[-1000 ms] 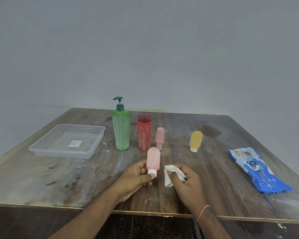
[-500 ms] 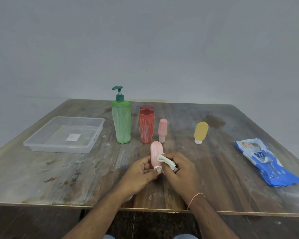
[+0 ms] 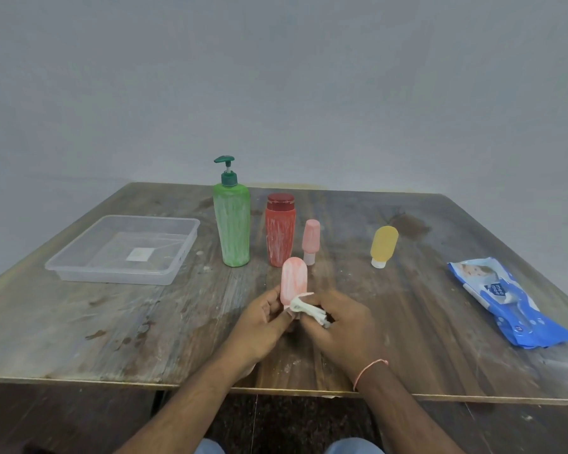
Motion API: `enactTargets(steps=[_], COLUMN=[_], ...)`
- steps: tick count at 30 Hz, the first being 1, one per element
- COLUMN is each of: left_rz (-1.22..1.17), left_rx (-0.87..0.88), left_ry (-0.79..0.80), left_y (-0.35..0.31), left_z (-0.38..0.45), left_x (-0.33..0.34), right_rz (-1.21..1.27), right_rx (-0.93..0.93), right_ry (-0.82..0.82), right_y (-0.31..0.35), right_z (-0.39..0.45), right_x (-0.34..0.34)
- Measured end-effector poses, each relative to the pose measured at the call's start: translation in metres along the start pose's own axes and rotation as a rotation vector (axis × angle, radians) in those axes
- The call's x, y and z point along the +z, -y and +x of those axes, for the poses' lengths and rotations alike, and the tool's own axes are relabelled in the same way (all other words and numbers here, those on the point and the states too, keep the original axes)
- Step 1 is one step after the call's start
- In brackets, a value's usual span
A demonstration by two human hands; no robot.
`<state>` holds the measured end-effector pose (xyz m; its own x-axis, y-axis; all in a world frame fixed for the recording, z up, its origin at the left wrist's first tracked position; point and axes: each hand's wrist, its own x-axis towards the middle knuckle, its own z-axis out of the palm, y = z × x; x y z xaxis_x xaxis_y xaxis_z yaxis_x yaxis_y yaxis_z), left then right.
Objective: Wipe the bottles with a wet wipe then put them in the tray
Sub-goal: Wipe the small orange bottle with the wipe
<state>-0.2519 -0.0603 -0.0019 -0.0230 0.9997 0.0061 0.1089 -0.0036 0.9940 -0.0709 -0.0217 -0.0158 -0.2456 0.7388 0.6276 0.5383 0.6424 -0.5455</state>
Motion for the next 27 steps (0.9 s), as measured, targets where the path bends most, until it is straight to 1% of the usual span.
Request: enactTargets(steps=[3,8,12,13,16,18,20,23,27], left_rz=[0.044,0.030,0.075,0.085,0.095,0.121,0.141,0.133,0.194], left_rx=[0.011,0.001,0.018,0.017,0.021,0.040,0.063,0.075,0.109], left_ry=[0.013,-0.021,-0.030,-0.032,-0.057,-0.054,-0.038,-0.061,-0.045], left_y=[-0.0011,0.0001,-0.0006,-0.0005,0.0014,0.0010,-0.0009,-0.0008,0.0008], left_z=[0.0001,0.0007,-0.0012,-0.0009,-0.0008,-0.0012,-0.0016,-0.0021,-0.0019], left_x=[0.0010,-0.0001,0.0009,0.0015,0.0025,0.0029,0.0047,0.0057,0.0069], right_rz=[-0.055,0.004,-0.077,-0.074,0.013,0.010,-0.023,-0.090,0.028], right_rx=[0.077,-0.011,0.053,0.048,-0.025,-0.068,-0.058,-0.019,-0.080], right_ry=[-0.077,-0.014,-0.105,-0.106,0.000,0.032,-0.006,-0.061,-0.020], right_y=[-0.0024,0.0011,0.0003,-0.0007,-0.0018,-0.0015,-0.0001,0.0021,0.0005], right_z=[0.0012,-0.0011,0.0009,0.0010,-0.0007,-0.0014,-0.0003,-0.0002,-0.0014], right_x=[-0.0005,-0.0016,-0.0001,-0.0003,-0.0007,-0.0004,-0.0009,-0.0021,0.0001])
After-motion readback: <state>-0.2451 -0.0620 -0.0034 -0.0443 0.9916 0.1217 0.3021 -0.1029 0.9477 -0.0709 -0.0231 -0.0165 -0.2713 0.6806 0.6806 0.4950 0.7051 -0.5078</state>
